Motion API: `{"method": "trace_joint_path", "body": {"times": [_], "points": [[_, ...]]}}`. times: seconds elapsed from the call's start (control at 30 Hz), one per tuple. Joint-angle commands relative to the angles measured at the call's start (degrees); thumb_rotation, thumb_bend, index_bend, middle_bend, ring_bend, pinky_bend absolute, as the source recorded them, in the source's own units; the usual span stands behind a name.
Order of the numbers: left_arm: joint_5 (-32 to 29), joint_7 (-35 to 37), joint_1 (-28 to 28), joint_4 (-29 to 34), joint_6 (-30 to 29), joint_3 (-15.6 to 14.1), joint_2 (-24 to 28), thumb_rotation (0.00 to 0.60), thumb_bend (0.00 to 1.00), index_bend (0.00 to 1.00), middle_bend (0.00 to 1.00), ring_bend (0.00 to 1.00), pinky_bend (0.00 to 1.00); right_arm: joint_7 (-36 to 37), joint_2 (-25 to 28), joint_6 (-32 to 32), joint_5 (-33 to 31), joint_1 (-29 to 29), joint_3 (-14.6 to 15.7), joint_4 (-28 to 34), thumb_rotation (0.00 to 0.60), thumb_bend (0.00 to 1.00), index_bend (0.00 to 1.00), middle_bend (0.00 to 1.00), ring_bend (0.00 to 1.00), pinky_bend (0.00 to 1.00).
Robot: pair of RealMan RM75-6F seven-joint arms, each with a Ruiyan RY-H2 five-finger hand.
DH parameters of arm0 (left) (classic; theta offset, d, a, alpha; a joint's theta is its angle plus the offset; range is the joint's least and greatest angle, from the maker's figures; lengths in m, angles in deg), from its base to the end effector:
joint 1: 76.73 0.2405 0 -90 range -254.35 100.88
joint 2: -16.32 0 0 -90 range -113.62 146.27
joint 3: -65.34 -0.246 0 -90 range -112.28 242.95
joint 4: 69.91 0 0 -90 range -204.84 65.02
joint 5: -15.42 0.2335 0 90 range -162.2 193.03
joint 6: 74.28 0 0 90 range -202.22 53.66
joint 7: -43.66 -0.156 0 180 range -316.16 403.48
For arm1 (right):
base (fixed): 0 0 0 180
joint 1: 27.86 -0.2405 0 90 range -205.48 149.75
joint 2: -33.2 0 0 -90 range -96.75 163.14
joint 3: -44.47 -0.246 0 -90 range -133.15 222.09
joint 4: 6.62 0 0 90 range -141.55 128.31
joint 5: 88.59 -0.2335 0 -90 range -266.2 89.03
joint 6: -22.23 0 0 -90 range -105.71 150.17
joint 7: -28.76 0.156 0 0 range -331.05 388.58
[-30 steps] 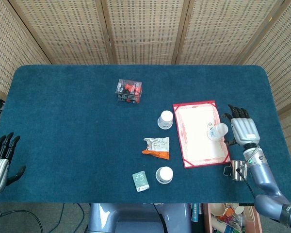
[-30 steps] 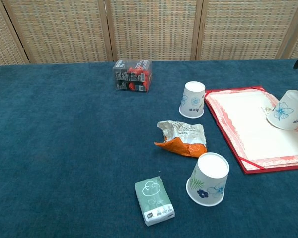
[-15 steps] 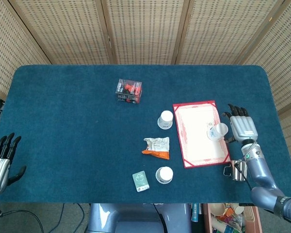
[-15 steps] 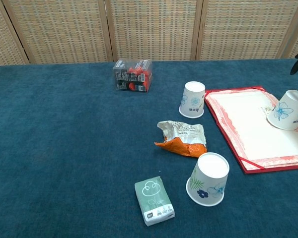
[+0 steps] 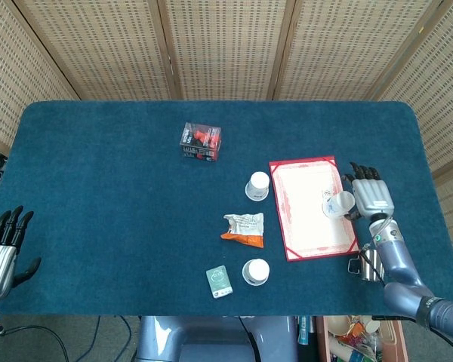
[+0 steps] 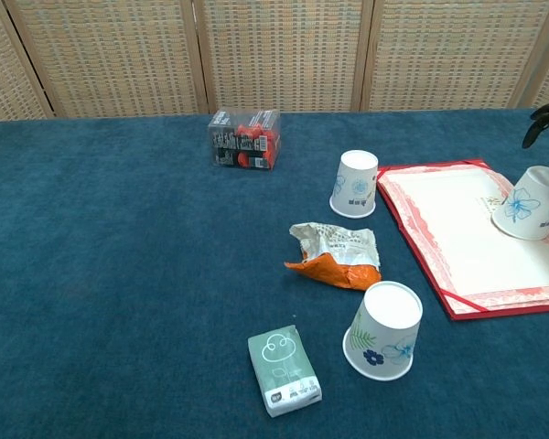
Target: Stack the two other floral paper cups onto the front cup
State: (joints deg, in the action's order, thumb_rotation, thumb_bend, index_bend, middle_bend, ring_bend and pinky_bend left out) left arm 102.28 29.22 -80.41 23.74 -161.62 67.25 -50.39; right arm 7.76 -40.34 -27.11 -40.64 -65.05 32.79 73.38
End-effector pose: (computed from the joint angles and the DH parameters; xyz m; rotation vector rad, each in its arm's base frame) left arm -0.3017 0.1833 0.1188 -1.4330 -0.7534 -0.7720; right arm -0.2672 -0.3912 0.0688 1.5424 -1.0199 0.5851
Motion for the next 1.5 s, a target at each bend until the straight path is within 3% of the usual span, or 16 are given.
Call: {"method": "trace_joint_path", "body": {"times": [0.03,0.2,0.63,0.87,1.07,1.23,1.5], "points": [[0.03,-0.10,0.00,0.12,0.02,-0.04,0.06,0.600,0.31,0.00,0.00,0.00,0.00,-0.28,-0.54,0.13,-0.46,-0.32,0.27,-0.73,0.600,0.07,0.29,0.00,0.00,0.00],[0.10,-0.21,-0.03,0.27,0.01,-0.06,0.16,0.600,0.31,0.00,0.00,0.00,0.00,-0.88,-1.25,0.63,-1.51,-0.69,0.85,-1.97,0.600,0.07,0.30,0.00,0.00,0.00],[0.16,-0.43,-0.05,0.88,0.09,-0.20,0.44,0.600,0.31,0.00,0.00,0.00,0.00,-0.41,-3.17,-1.13,-1.41,-0.80,1.03,-3.60,0.600,0.07,0.49,0.14,0.00,0.00],[0.15,-0.19,-0.11,1.08,0.26,-0.25,0.70,0.600,0.31,0.00,0.00,0.00,0.00,-0.85,-2.36,-2.40,-1.01,-0.62,1.02,-1.87,0.600,0.07,0.49,0.15,0.00,0.00],[0.00,-0.06,-0.22,1.15,0.48,-0.21,0.78,0.600,0.31,0.00,0.00,0.00,0.00,-1.57,2.67,-6.64,1.31,0.18,-0.04,5.42,0.600,0.07,0.51,0.15,0.00,0.00],[0.41,0.11,-0.17,1.49,0.23,-0.32,0.99,0.600,0.31,0.00,0.00,0.00,0.00,-0.60,9.91,-12.06,6.70,2.65,-0.61,18.02,0.600,0.07,0.51,0.15,0.00,0.00],[0.72,0.49,-0.08,1.35,0.00,-0.45,1.01,0.600,0.31,0.00,0.00,0.00,0.00,-0.69,16.55,-20.79,22.12,8.25,3.33,31.77,0.600,0.07,0.51,0.15,0.00,0.00]]}}
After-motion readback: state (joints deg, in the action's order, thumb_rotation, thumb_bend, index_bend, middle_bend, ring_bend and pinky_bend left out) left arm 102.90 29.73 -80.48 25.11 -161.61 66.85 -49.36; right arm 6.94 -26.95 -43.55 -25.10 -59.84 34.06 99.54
